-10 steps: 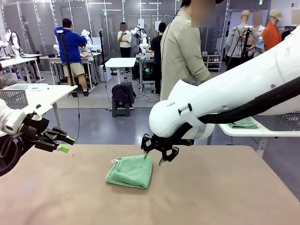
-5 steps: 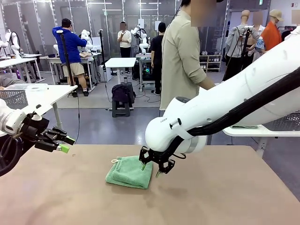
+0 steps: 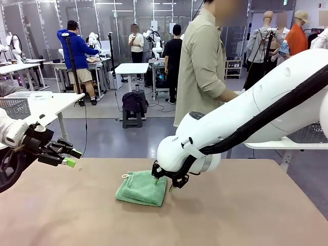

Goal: Fold the towels and place them in the basket.
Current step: Place the folded Towel with hook on the right side of the table.

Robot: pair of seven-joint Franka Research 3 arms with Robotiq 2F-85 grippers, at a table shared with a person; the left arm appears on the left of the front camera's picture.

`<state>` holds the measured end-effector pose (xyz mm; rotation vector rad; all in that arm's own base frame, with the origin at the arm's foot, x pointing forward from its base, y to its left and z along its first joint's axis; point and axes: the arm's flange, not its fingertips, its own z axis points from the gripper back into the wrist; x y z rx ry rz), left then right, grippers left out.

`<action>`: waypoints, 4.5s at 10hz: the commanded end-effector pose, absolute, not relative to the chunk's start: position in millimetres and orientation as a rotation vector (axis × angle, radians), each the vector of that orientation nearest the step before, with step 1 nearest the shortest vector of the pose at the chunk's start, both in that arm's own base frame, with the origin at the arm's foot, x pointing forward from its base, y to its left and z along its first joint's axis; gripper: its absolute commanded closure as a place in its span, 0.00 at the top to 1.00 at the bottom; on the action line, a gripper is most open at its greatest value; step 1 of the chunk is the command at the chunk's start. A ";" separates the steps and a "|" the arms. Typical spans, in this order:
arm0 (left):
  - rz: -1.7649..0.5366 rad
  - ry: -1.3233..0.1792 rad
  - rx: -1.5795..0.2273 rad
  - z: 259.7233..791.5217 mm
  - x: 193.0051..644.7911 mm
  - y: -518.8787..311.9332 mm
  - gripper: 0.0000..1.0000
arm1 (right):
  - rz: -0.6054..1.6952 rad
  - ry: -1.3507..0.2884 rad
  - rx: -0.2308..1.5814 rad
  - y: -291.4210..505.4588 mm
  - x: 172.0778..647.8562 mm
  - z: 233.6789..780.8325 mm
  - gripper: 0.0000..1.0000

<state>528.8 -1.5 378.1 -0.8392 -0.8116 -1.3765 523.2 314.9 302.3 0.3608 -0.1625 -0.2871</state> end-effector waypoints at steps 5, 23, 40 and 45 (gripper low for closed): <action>-1.376 -0.814 -0.838 379.0 527.3 -1.1 0.65 | -0.220 -0.219 0.402 323.3 532.0 286.6 0.46; -1.376 -0.814 -0.838 379.0 527.3 -1.1 0.65 | -0.136 -0.207 0.323 314.4 534.1 291.7 0.05; -1.376 -0.814 -0.838 379.0 527.3 -1.1 0.65 | 0.013 -0.289 -0.040 -90.9 645.5 326.7 0.17; -1.376 -0.814 -0.838 379.0 527.3 -1.1 0.65 | 0.046 -0.274 -0.056 -94.5 640.1 340.7 0.66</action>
